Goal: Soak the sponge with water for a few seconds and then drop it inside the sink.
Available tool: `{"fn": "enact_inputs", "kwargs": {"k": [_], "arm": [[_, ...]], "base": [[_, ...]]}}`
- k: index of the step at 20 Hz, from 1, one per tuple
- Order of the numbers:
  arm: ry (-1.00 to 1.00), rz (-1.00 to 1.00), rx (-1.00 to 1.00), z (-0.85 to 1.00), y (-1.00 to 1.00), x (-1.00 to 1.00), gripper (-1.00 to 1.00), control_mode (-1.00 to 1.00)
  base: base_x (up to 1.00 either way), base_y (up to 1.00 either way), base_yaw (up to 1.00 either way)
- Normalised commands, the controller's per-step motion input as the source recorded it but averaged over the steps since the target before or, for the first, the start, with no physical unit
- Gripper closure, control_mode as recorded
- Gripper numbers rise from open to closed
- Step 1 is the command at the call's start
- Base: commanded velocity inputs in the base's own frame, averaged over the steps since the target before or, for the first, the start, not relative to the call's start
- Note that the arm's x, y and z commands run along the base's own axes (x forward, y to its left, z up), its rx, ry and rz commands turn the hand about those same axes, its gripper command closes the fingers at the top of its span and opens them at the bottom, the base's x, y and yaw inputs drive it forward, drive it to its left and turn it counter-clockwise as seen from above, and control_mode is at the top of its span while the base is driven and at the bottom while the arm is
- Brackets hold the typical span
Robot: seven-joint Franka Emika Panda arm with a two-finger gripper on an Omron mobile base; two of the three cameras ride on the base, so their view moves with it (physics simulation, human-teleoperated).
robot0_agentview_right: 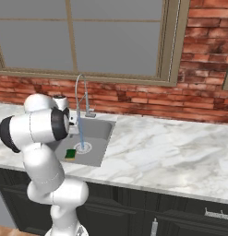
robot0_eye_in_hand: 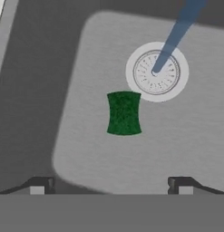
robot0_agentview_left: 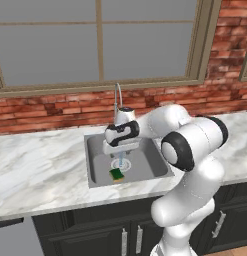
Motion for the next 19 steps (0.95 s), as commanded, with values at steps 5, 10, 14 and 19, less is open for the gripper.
{"fn": "enact_inputs", "kwargs": {"k": [5,10,14,19], "arm": [[0.00,0.00,0.00,0.68,-0.03,-0.61,-1.00,-1.00],[0.00,0.00,0.00,0.61,0.00,-0.59,-1.00,-1.00],[0.00,0.00,0.00,0.51,0.00,-0.58,-1.00,-1.00],[-0.01,0.00,0.00,0.47,-0.06,-0.62,-1.00,-1.00]], "base": [[0.00,0.00,0.00],[0.00,0.00,0.00],[0.00,0.00,0.00],[0.00,0.00,0.00]]}}
